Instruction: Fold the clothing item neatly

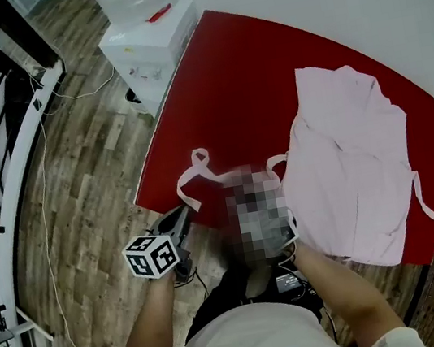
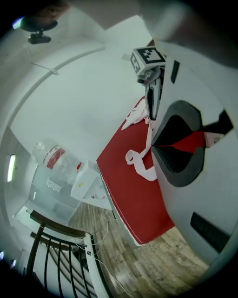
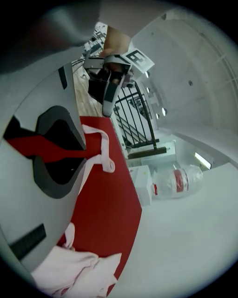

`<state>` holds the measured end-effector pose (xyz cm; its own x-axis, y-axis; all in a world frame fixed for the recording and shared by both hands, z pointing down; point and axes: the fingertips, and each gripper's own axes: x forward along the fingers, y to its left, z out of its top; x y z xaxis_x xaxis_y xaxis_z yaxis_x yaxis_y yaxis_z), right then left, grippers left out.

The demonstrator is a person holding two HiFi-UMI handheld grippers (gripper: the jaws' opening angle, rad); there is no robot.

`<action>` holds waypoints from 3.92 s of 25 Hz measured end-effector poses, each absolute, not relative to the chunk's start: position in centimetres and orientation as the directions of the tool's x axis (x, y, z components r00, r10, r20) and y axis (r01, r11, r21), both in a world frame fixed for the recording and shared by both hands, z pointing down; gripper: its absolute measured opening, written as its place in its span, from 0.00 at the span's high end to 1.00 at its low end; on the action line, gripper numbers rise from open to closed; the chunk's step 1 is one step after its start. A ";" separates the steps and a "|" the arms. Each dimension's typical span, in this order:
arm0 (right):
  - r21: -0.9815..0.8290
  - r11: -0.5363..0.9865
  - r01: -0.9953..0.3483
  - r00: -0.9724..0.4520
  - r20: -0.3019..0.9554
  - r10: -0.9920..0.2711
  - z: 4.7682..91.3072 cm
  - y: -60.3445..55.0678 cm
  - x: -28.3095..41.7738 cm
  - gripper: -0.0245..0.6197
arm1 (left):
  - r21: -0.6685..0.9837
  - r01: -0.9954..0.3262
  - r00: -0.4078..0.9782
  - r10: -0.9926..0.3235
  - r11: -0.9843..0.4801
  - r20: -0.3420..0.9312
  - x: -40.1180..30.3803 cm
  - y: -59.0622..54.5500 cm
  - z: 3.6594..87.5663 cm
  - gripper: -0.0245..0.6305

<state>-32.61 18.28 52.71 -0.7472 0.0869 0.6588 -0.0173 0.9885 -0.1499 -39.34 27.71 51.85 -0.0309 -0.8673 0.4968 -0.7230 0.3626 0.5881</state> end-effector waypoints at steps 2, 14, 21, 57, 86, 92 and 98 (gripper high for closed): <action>-0.136 0.989 0.051 -0.734 0.667 0.129 53.3 21.0 -34.0 0.92 | 0.593 -0.710 -0.047 -0.865 0.381 0.499 -39.8 28.9 52.1 0.95; -0.074 0.979 0.192 -0.609 0.773 0.178 58.5 26.8 -38.8 0.78 | 0.575 -0.705 -0.079 -0.851 0.416 0.520 -40.0 32.6 53.1 0.95; -0.075 0.977 0.200 -0.634 0.751 0.187 55.6 26.5 -38.7 0.89 | 0.516 -0.754 -0.077 -0.835 0.407 0.545 -39.3 32.6 53.7 0.95; 0.100 0.977 -0.189 -0.711 0.672 -0.207 44.8 5.5 -23.3 0.89 | 0.398 -0.822 0.030 -0.666 0.408 0.745 -41.1 16.7 58.2 0.74; 0.249 0.902 -0.352 -0.601 0.680 -0.421 44.0 -8.9 -8.7 0.89 | 0.132 -0.969 0.244 -0.874 -0.208 0.420 -22.7 4.3 41.2 0.93; 0.285 0.885 -0.368 -0.548 0.702 -0.455 45.2 -12.1 -4.5 0.89 | 0.121 -0.931 0.359 -0.801 -0.345 0.479 -15.1 2.5 43.6 0.93; 0.307 0.868 -0.389 -0.474 0.742 -0.475 48.0 -16.3 0.4 0.89 | 0.099 -0.893 0.410 -0.703 -0.439 0.581 -8.8 1.9 47.8 0.93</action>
<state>0.43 -16.30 47.96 -0.4740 -0.4747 0.7416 -0.3890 0.8685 0.3073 -8.77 1.87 47.81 0.4103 -0.7027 0.5812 -0.8928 -0.4395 0.0988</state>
